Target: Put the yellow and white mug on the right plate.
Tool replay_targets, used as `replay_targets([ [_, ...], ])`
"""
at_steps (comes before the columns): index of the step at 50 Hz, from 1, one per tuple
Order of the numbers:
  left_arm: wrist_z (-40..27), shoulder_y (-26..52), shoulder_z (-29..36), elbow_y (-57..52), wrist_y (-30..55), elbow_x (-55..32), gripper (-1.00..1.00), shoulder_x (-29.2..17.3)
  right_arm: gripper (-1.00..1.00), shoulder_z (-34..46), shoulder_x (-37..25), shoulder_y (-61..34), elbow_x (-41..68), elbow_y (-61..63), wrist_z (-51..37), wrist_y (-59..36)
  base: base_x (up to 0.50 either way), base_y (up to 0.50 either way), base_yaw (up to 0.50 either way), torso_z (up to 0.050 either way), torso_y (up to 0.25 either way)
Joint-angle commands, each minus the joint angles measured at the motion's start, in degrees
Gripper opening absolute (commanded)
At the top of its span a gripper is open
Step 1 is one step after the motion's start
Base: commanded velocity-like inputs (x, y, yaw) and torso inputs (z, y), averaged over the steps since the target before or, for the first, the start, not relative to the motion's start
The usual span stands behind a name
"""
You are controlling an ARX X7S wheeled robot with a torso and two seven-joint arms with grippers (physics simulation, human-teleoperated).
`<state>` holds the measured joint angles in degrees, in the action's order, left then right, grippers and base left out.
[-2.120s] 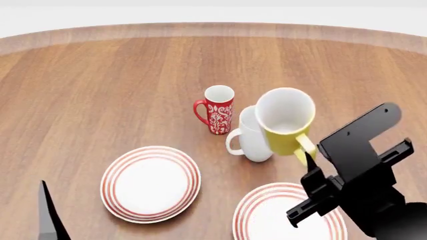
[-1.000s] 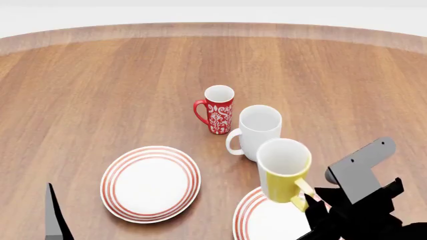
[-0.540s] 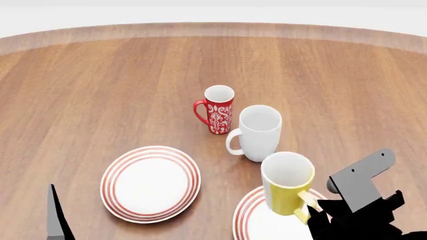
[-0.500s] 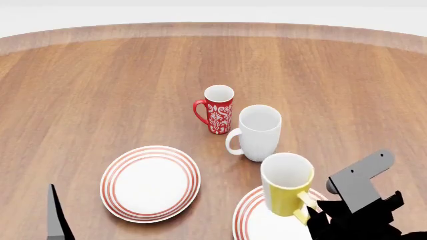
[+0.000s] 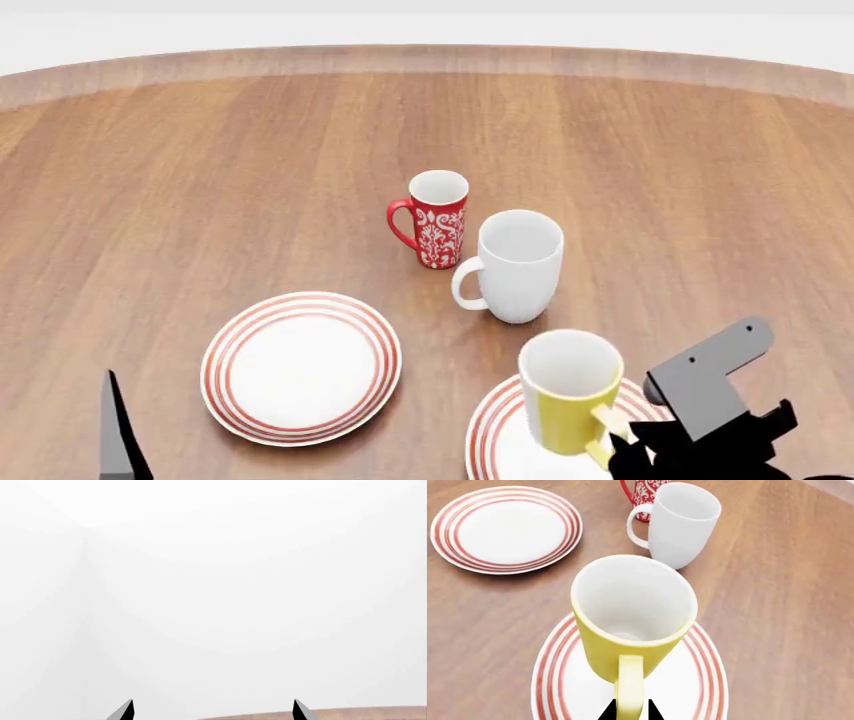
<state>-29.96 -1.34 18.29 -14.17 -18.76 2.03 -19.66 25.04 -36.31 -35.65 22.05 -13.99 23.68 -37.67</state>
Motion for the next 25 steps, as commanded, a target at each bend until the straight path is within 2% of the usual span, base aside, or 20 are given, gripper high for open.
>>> replay_targets([
  [1,1.19,0.09,-1.31,0.12,-0.30,0.35,1.00,1.01,-1.00,-0.86,1.43,-0.19,-1.72,-0.73,1.05,0.59,0.00,0.00,0.00,0.000,0.000],
  [25,0.89,0.28,-0.77,0.79,-0.58,0.32,1.00,0.78,-1.00,0.85,2.34,-0.30,-2.93,-3.36,1.35,1.90,0.00,0.00,0.00,0.000,0.000],
])
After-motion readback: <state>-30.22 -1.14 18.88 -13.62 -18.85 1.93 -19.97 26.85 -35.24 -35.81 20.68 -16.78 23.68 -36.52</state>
